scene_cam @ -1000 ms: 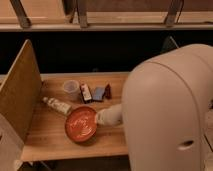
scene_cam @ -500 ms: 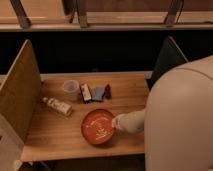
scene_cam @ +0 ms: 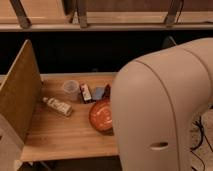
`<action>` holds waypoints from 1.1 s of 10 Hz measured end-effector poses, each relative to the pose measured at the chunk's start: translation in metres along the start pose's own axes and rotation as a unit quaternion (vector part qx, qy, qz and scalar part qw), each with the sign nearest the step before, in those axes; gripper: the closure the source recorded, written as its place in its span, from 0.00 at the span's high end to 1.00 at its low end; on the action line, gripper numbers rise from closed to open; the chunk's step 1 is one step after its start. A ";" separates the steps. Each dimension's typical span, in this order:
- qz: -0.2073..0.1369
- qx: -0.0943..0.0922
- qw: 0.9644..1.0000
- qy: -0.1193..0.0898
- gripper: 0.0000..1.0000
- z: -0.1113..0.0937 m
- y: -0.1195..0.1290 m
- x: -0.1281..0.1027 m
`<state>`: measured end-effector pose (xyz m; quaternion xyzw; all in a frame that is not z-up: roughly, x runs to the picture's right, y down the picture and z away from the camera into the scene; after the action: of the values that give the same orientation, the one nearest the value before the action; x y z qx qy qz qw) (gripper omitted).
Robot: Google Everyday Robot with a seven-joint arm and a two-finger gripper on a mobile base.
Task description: Drag the ceramic bowl in a circle
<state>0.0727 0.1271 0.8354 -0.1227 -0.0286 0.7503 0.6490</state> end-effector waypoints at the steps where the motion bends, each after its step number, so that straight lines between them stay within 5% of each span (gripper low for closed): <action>1: -0.002 -0.012 1.000 -0.003 0.05 0.008 0.019 -0.003; 4: 0.014 -0.059 0.998 0.026 0.35 0.017 0.063 0.023; 8: 0.053 -0.085 0.994 0.052 0.75 0.012 0.047 0.050; 11: 0.060 -0.090 0.993 0.052 0.80 0.011 0.035 0.047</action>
<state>0.0304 0.1694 0.8320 -0.2215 -0.0549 0.7748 0.5895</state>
